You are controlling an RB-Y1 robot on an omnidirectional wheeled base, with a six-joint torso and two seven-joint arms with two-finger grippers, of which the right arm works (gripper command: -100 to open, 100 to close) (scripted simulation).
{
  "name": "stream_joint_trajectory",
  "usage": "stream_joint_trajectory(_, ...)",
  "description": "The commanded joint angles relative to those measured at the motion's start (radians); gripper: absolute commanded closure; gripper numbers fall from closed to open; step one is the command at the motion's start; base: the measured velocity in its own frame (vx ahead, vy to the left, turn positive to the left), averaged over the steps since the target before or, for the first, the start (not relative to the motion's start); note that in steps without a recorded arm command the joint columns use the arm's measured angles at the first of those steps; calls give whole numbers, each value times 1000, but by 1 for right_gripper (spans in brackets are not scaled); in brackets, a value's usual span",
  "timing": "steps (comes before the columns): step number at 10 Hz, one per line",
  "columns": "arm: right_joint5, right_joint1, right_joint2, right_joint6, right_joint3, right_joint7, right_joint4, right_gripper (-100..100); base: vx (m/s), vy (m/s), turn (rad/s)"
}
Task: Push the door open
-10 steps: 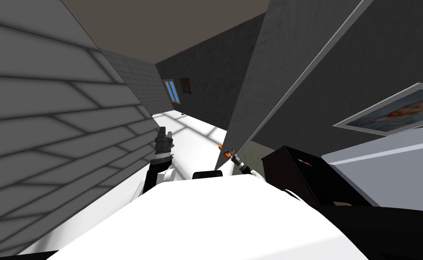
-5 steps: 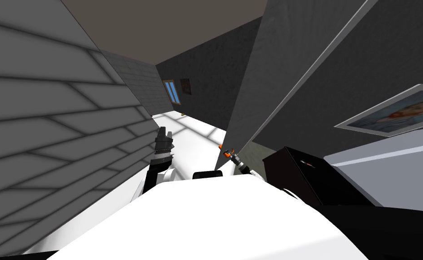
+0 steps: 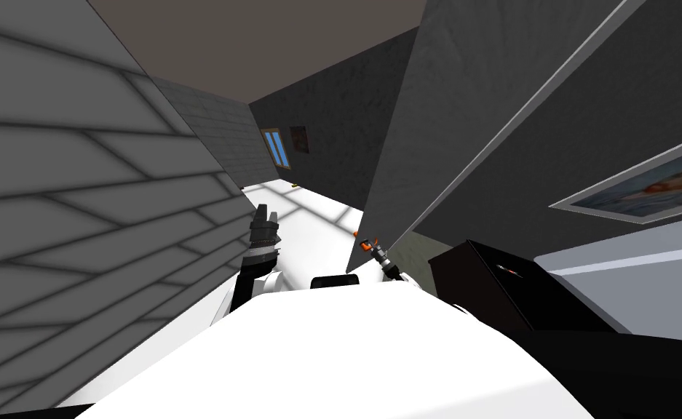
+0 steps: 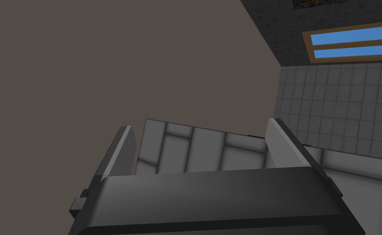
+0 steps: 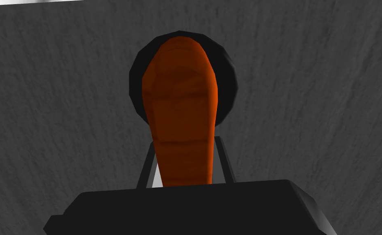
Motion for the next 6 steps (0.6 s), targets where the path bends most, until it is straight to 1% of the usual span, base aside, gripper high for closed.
stream_joint_trajectory(1, -13, -33, -4, -6, -19, 6, 28, 100, 91, 66, 18)
stream_joint_trajectory(2, -28, -46, 11, 16, -39, 26, 35, 100, 92, 86, -12)
stream_joint_trajectory(6, -60, -74, 44, 63, -82, 68, 50, 100, 108, 79, -20)
